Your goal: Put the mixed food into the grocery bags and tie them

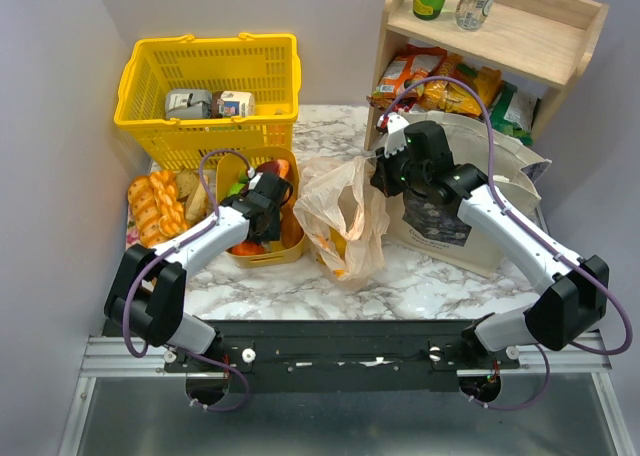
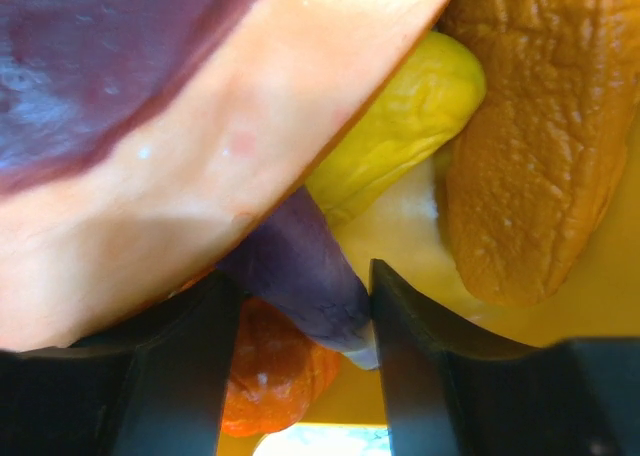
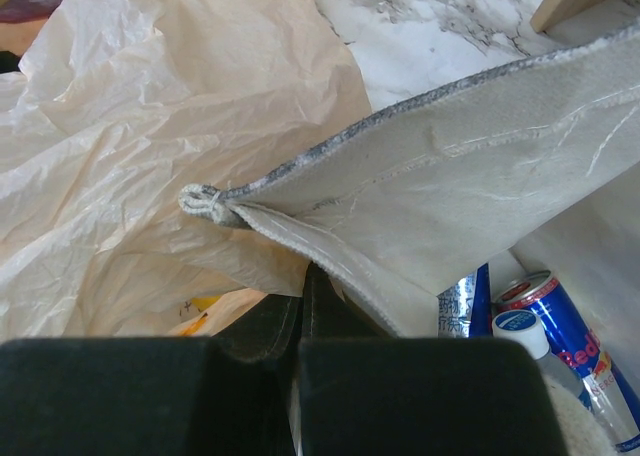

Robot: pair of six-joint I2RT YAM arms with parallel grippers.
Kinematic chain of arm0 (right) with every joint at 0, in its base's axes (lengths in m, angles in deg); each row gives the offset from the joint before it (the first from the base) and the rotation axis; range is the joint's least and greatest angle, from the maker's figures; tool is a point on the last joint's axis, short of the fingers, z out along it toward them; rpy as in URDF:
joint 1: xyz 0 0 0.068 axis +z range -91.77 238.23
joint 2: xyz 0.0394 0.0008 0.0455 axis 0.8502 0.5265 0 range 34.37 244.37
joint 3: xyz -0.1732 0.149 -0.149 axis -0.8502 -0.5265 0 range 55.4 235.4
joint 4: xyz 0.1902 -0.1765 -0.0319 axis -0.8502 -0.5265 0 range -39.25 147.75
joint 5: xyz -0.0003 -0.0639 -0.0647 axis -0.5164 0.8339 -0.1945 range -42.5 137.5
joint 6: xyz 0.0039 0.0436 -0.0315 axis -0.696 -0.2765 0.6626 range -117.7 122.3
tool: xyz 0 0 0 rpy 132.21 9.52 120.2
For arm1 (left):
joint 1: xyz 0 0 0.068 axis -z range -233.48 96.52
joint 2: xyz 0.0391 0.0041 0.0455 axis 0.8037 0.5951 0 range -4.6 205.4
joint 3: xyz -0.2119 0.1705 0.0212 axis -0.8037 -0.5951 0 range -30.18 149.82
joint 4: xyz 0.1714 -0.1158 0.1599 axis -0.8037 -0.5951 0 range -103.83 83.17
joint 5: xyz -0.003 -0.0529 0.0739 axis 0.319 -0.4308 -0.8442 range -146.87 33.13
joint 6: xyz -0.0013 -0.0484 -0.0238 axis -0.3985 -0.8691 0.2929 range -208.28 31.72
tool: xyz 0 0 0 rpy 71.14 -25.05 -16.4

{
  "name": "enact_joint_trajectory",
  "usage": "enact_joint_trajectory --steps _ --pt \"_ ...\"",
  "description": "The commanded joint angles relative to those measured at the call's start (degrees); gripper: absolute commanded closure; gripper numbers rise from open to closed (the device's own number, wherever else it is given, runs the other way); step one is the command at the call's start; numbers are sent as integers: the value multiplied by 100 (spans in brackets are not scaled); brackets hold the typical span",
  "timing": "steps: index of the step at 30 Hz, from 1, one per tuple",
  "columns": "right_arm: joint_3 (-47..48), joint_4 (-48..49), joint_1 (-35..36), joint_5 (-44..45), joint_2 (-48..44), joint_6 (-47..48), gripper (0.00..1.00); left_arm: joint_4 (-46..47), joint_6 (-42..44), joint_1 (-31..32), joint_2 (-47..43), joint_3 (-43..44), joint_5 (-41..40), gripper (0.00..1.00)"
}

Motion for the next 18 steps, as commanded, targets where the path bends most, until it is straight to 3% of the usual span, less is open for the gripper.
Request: enact_joint_trajectory --steps 1,12,18 --pt "-92 72 -44 -142 -156 73 93 285 -236 -10 -60 -190 89 48" --pt "-101 81 -44 -151 -182 90 93 14 -456 8 -1351 170 1090 78" --pt "-101 73 -44 -151 -209 81 93 -654 -386 8 -1703 390 1810 85"
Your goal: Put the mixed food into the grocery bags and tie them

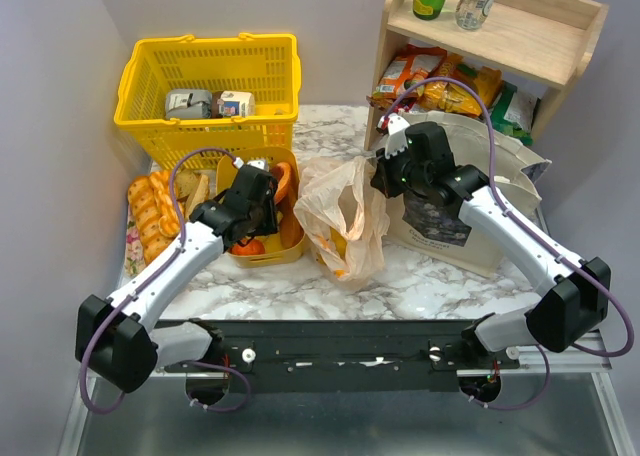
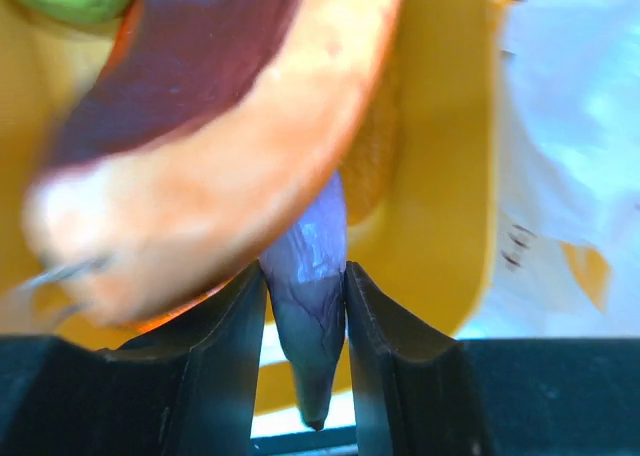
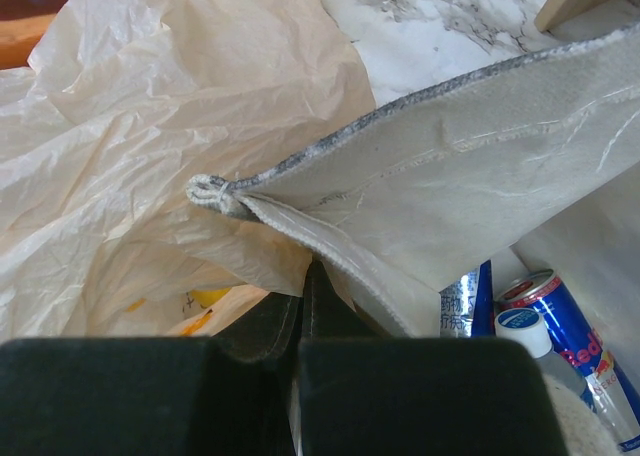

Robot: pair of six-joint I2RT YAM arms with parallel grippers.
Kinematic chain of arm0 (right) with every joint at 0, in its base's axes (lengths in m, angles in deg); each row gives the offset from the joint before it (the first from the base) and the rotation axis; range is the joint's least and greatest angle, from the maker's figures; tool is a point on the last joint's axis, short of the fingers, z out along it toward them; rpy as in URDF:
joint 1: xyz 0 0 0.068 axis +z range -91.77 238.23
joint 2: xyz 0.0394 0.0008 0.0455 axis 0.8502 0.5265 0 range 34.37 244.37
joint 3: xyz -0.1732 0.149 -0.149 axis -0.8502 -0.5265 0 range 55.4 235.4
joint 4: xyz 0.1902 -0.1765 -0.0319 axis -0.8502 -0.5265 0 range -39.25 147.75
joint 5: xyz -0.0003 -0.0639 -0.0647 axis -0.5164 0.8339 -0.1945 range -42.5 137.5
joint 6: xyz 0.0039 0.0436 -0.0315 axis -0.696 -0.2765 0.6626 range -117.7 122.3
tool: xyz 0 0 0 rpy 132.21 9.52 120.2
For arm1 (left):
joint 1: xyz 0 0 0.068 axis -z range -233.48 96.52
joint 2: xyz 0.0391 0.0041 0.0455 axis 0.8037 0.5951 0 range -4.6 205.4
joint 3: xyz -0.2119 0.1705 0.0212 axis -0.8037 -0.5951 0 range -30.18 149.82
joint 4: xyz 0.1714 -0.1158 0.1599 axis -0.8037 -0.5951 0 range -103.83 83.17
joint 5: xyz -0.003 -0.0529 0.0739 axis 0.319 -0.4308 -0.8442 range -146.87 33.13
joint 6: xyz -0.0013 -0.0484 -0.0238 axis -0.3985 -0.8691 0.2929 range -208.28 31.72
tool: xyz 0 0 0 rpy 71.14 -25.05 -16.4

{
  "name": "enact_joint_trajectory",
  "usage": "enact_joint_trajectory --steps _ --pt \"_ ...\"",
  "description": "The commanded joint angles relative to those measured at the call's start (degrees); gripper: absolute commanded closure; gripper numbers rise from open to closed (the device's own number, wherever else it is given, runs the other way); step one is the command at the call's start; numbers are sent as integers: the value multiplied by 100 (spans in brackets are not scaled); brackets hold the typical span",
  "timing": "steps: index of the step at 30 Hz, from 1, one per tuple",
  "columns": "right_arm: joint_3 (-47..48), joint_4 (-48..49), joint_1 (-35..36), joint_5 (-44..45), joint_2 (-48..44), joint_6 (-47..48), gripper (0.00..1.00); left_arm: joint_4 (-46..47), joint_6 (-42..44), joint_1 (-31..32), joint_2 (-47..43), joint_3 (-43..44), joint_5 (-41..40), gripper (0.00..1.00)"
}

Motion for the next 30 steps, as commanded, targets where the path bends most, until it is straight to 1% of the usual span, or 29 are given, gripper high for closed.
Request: enact_joint_trajectory --steps 1,2,3,7,9,10,13,16,17,18,20,21,24,28,30 --pt "-53 70 -44 -98 -145 68 93 -608 -25 12 -305 217 854 86" --pt "-53 70 -44 -98 -145 68 93 -671 -25 12 -444 217 908 88" --pt "-53 79 -44 -89 -137 68 93 -732 -25 12 -515 226 1221 92" --pt "-17 70 -53 -45 -93 51 93 -1083 -34 12 -893 296 1680 100" --pt "0 70 -44 -54 -84 42 93 -1190 1 12 -1087 401 1786 100" --pt "0 70 -44 -45 -84 33 93 -1277 27 12 -1157 445 1970 100" --pt "35 70 -44 -45 -66 24 93 -1374 317 12 -1421 735 2269 100" --pt "79 70 -44 -28 -66 24 93 -1375 598 12 -1702 1087 2718 100" --pt "88 79 -44 -19 -57 16 93 -1331 634 12 -1781 1148 3093 100" --pt "106 70 -44 -19 -66 16 93 -1278 704 12 -1808 1218 3279 100" --pt "123 70 -44 -19 -66 7 93 -1181 713 12 -1782 1237 3648 100" --pt "132 70 -44 -19 -66 7 93 -1173 748 12 -1738 1219 4077 100" --pt "150 53 -44 -1 -75 7 93 -1050 766 56 -1606 1106 4886 100" --pt "167 27 -44 25 -92 -2 93 -796 792 319 -1527 1079 5292 100" --pt "176 26 -44 34 -84 -2 93 -628 687 451 -1492 1070 5338 100"
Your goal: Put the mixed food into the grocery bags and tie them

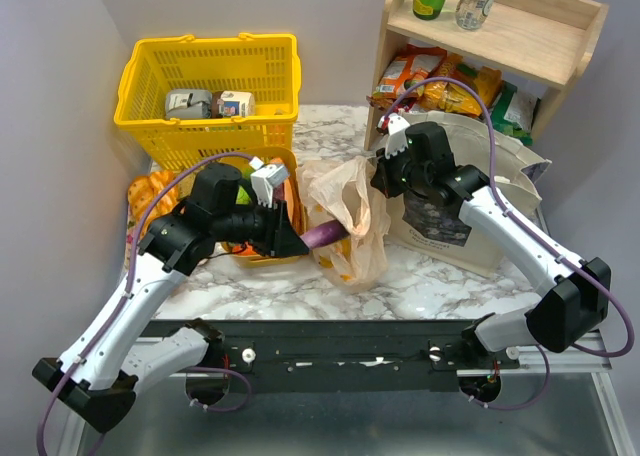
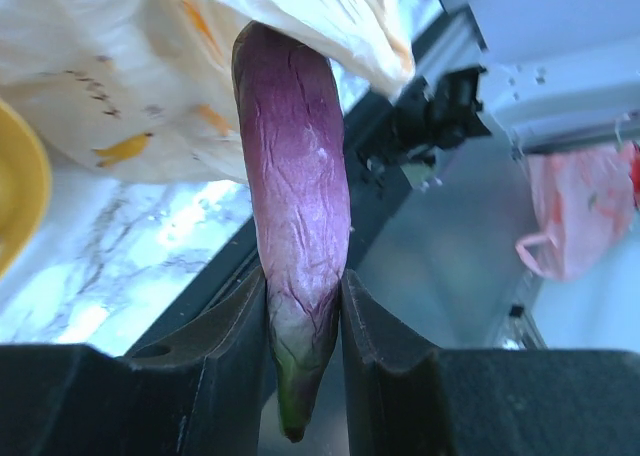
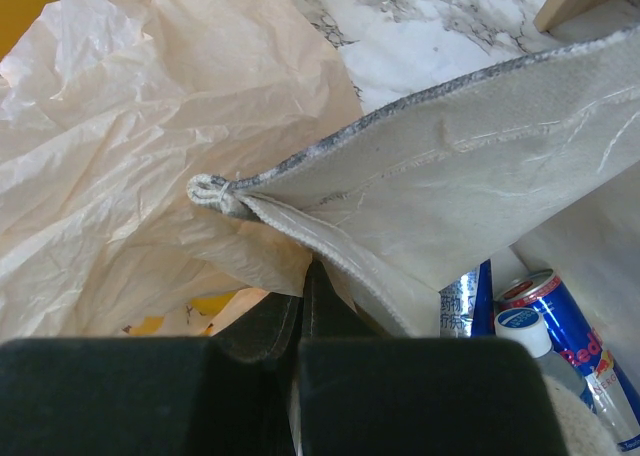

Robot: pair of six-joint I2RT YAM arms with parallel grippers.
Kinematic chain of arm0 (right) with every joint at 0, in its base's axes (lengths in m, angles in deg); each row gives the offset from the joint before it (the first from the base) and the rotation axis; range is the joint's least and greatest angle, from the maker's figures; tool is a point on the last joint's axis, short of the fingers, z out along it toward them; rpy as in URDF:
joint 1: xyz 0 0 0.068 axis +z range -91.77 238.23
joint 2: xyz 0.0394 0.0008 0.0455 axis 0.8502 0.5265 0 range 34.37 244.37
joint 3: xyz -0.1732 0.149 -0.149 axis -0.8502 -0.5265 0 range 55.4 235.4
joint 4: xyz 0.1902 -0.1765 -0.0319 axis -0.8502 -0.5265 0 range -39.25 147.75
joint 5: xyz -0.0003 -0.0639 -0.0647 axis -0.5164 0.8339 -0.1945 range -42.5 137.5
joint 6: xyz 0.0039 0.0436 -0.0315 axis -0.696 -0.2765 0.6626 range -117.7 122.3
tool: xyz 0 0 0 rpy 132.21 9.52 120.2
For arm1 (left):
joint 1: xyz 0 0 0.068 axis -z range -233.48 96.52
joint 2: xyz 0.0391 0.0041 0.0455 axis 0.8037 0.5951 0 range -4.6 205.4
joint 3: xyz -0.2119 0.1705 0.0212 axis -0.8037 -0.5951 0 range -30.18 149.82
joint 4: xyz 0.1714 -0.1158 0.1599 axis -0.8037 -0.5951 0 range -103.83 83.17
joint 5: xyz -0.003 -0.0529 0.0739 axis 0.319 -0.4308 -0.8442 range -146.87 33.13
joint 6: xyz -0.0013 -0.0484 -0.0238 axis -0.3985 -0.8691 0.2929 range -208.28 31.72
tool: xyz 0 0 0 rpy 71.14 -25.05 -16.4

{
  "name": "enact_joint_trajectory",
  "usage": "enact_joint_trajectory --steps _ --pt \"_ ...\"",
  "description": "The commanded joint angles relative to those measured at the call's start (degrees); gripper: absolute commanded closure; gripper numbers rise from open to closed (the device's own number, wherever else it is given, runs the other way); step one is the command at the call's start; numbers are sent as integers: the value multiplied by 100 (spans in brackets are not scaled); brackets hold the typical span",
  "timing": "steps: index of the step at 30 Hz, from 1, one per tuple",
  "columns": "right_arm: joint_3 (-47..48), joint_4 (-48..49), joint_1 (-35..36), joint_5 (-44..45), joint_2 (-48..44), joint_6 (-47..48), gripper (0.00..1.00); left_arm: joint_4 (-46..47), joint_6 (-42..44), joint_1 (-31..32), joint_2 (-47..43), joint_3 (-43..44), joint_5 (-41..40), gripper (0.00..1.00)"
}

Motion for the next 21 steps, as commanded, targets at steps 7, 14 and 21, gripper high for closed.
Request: enact_joint_trajectory --steps 7,14,21 --pt "187 11 -44 7 -84 -24 93 1065 -561 246 347 -229 -534 100" --pt "108 11 -44 86 -154 -24 93 1970 -1555 369 919 -528 -1862 100" --pt "64 11 -44 148 -172 -33 93 2533 -1582 554 1341 -291 -2101 38"
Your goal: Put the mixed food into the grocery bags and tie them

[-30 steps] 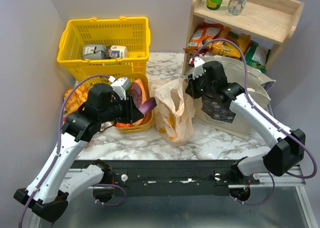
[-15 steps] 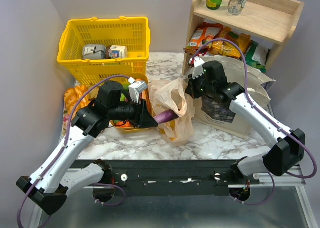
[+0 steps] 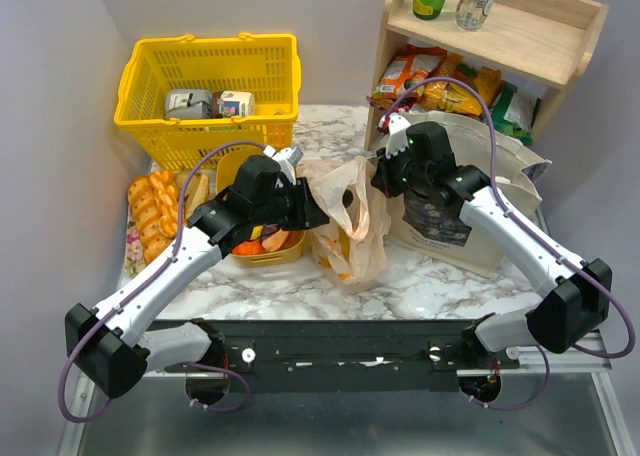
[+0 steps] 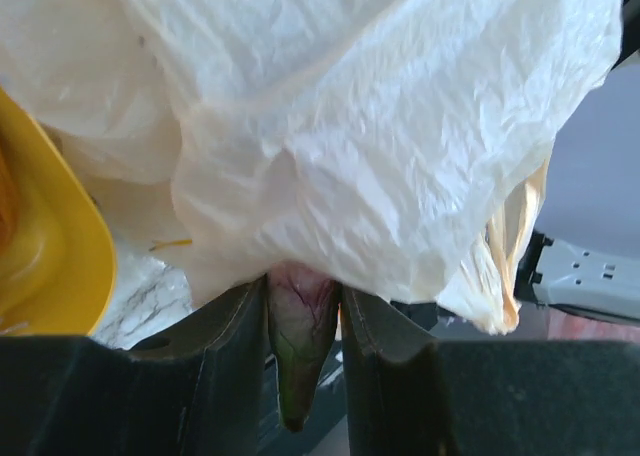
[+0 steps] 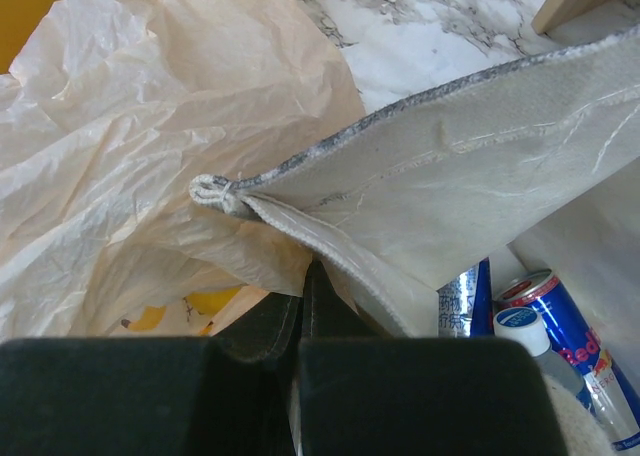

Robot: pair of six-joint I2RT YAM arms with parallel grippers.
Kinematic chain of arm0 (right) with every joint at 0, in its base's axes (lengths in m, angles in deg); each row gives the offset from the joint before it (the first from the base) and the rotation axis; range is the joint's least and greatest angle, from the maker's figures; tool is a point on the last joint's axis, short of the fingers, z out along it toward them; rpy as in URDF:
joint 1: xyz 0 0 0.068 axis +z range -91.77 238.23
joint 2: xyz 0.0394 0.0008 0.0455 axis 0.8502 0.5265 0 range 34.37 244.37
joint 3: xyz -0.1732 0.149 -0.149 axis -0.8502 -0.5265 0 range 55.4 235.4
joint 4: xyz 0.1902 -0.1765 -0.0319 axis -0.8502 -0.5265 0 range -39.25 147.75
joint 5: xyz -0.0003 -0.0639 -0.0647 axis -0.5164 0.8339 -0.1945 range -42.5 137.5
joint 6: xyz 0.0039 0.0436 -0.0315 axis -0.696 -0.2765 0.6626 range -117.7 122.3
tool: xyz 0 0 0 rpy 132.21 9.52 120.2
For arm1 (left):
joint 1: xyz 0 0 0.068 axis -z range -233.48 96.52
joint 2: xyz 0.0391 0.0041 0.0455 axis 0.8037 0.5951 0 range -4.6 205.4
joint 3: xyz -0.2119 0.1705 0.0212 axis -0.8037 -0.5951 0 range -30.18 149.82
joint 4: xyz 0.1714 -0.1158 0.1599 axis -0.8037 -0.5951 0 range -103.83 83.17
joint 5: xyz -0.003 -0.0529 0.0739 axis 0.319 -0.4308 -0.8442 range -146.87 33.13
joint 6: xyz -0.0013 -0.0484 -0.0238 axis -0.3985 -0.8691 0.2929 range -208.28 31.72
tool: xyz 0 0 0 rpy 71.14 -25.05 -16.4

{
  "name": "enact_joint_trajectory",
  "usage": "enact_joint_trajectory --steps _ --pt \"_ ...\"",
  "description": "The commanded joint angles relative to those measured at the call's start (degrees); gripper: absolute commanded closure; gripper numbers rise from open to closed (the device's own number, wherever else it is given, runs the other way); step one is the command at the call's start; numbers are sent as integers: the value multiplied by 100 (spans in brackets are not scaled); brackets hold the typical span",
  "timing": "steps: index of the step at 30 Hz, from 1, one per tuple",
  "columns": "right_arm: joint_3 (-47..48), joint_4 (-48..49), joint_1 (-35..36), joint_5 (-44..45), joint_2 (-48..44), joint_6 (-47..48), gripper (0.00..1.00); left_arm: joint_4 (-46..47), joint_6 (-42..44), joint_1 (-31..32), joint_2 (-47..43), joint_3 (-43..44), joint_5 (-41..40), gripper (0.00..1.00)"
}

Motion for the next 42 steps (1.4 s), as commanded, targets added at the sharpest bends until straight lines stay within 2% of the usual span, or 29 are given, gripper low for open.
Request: enact_joint_trajectory --steps 1,3,5,9,13,17,20,23,26,30,33,42 --pt "62 13 -44 163 -145 -31 93 636 -69 51 216 251 -237 28" --pt "53 4 -44 242 -163 -39 93 514 254 51 260 321 -227 11" --pt "53 -13 -53 312 -180 -48 93 189 562 51 243 400 -367 2" --pt "53 -22 -53 374 -181 -57 93 -514 1213 -36 67 541 -736 1" --pt "88 -39 -44 436 -163 -66 93 -1058 1688 -466 -302 384 -807 1" --pt "97 -57 -62 524 -145 -57 93 -1551 1785 -1492 -610 181 -939 1" --pt "106 -66 -45 506 -145 -57 93 -1938 1803 -1873 -619 58 -1395 1" --pt "106 -66 -53 462 -163 -48 93 -2036 1803 -2172 -417 -179 -1458 1" --pt "106 -57 -53 427 -172 -31 93 -2009 1803 -2173 -5 -364 -1546 7" --pt "62 -57 -53 418 -216 -13 93 -1799 1961 -2146 470 -478 -1590 24" --pt "27 -31 -53 401 -233 -4 93 -1623 2102 -2111 689 -478 -1781 31" --pt "-35 22 -62 392 -216 4 93 -2176 2357 -1629 1639 -145 -2354 32"
